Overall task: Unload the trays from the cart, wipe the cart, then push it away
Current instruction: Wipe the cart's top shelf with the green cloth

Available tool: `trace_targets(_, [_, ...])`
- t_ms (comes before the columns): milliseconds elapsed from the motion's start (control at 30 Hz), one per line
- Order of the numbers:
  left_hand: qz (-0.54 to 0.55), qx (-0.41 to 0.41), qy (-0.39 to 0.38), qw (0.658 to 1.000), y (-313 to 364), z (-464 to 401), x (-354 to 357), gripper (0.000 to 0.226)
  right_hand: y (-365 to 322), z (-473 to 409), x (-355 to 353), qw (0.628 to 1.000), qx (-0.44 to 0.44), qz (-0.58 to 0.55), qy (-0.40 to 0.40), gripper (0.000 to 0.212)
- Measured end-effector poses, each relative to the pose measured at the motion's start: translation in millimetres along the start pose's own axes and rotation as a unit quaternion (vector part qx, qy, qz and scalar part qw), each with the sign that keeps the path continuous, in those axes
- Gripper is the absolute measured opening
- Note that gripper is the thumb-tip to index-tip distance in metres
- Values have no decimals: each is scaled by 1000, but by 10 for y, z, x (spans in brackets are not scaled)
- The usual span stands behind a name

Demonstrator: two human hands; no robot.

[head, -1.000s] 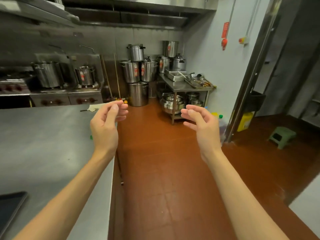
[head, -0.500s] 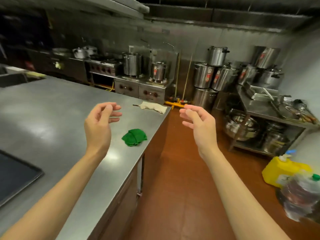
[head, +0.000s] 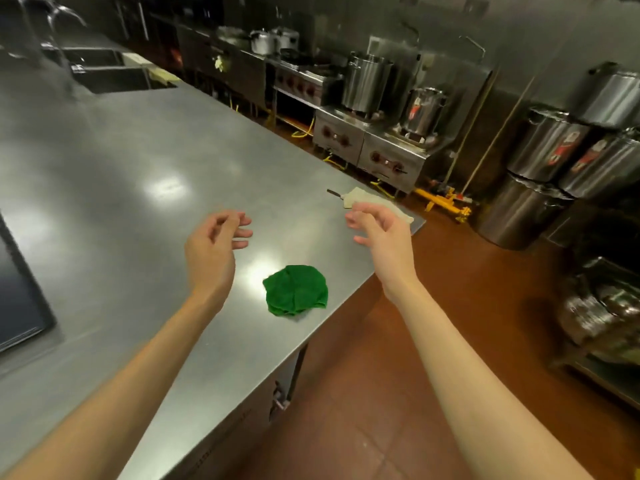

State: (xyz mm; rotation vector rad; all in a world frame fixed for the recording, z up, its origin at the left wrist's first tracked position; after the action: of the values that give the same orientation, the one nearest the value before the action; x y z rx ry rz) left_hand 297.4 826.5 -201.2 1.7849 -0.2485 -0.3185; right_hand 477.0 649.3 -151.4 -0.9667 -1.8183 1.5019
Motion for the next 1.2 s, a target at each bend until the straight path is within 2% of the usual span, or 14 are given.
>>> trace_targets(267, [-134, -96, 45, 985, -1064, -408, 675, 23, 1429, -1235, 184, 985, 103, 31, -136, 14])
trace_targets(400, [-239, -173, 32, 955, -1661, -424, 995, 22, 2228, -1551, 355, 952, 151, 103, -246, 25])
trace_targets(467, [-309, -214, -8, 927, -1977, -412, 1160, 38, 2589, -1608, 442, 911, 140, 199, -332, 42])
trace_targets(567, [-359, -268, -90, 889, -2426, -342, 1399, 71, 3107, -1609, 539, 789, 89, 361, -489, 78])
trace_targets(633, [-395, -272, -154, 864, -2639, -278, 1549, 94, 3364, -1618, 567, 728, 75, 407, -547, 98])
trace_targets(700, [-485, -235, -197, 819, -2766, -269, 1651, 111, 3527, -1640, 609, 712, 70, 407, -569, 109])
trace_targets(767, [-544, -202, -198, 790, -2821, -289, 1702, 116, 3618, -1666, 651, 721, 60, 392, -569, 114])
trace_targets(833, [-544, -201, -188, 793, -2840, -306, 1734, 115, 3657, -1686, 699, 733, 62, 376, -564, 116])
trace_targets(900, [-485, -234, -176, 824, -2857, -310, 1750, 106, 3673, -1698, 734, 742, 78, 368, -555, 107])
trace_targets(967, [-415, -273, -168, 851, -2870, -303, 1767, 82, 3686, -1701, 742, 747, 97, 367, -546, 85])
trace_targets(1033, [-389, -302, -174, 853, -2822, -272, 1749, 54, 3668, -1691, 737, 745, 121, 362, -548, 67])
trace_targets(1100, [-364, -325, -167, 856, -2695, -261, 1634, 39, 3562, -1677, 772, 744, 138, 340, -559, 61])
trace_targets(1200, [-263, -364, -121, 885, -2329, -258, 1279, 30, 3204, -1614, 935, 750, 175, 274, -576, 59])
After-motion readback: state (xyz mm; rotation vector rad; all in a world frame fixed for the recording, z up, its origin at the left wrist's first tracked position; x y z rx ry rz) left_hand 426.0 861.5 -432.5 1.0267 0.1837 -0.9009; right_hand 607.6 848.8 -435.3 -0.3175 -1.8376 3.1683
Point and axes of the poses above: each hand's wrist, its own z-axis away from the middle knuckle, its own x-axis out of the palm, y = z × x, the point moved 5 cm from there along -z, towards the middle knuckle, and after that the axes turned 12 degrees about -z, right-handed, at the moved point
